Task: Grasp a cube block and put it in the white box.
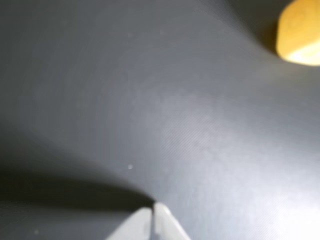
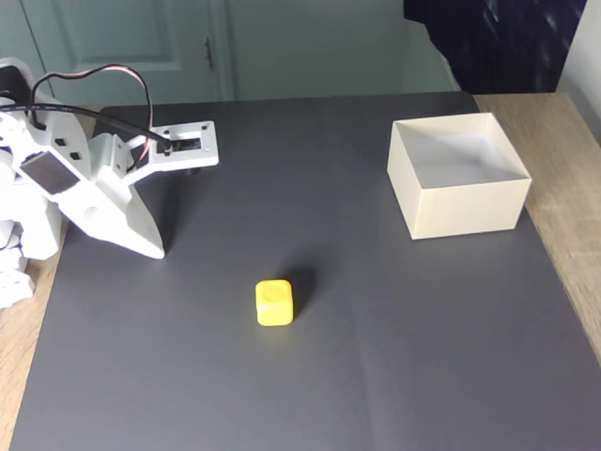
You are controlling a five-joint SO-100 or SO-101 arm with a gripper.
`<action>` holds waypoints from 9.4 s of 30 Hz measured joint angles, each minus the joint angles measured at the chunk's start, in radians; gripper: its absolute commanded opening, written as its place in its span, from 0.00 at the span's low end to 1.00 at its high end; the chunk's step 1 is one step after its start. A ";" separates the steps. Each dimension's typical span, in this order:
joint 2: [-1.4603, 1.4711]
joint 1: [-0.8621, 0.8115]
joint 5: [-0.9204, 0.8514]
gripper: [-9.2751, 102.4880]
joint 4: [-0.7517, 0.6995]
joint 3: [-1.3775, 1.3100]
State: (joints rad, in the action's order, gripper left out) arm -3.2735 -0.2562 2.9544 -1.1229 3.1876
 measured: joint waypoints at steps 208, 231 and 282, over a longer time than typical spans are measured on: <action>1.652 -0.474 0.472 0.30 0.262 -1.272; 1.703 -0.431 0.522 0.29 0.227 -1.227; 1.582 -0.457 0.341 0.37 0.371 -1.109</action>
State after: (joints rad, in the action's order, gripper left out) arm -1.6920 -0.7133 3.2950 -0.7517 2.0785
